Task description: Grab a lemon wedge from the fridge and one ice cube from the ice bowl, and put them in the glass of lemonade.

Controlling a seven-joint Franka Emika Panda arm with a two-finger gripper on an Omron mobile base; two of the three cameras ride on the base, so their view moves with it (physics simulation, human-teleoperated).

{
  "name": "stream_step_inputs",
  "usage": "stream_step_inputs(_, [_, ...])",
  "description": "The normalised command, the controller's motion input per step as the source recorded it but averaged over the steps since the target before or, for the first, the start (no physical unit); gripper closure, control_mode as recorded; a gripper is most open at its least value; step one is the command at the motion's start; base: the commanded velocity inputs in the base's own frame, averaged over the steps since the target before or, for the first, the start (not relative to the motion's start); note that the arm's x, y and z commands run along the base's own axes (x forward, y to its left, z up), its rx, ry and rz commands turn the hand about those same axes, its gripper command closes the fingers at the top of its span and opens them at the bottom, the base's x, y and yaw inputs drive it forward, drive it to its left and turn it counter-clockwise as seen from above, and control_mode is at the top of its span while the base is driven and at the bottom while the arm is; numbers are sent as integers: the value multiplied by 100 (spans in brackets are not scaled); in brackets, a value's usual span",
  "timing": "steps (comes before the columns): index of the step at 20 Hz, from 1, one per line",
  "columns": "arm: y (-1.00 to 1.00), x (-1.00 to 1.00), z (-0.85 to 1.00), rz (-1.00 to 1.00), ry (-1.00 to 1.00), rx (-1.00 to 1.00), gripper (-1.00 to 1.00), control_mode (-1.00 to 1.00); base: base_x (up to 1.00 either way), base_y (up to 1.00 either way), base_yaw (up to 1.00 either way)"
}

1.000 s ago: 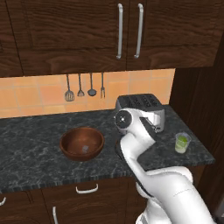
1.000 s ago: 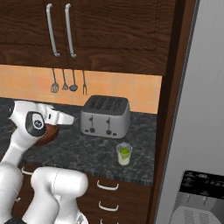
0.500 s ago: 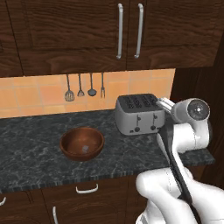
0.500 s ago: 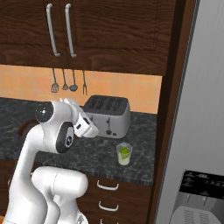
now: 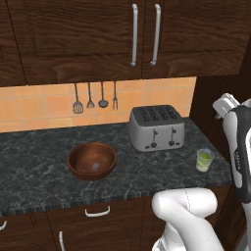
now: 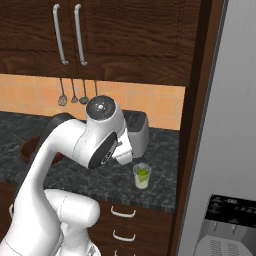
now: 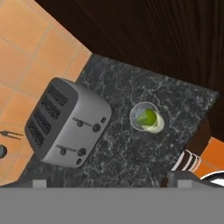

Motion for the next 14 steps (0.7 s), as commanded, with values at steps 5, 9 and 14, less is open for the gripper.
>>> stream_step_inputs(5, [0, 0, 0, 0, 0, 0, -100, -100, 0, 0, 0])
stream_step_inputs(9, [-1, -44, -81, 9, 37, -1, -100, -100, 0, 0, 0])
stream_step_inputs(14, [-77, 53, -72, 21, 9, -4, -100, -100, 0, 0, 0])
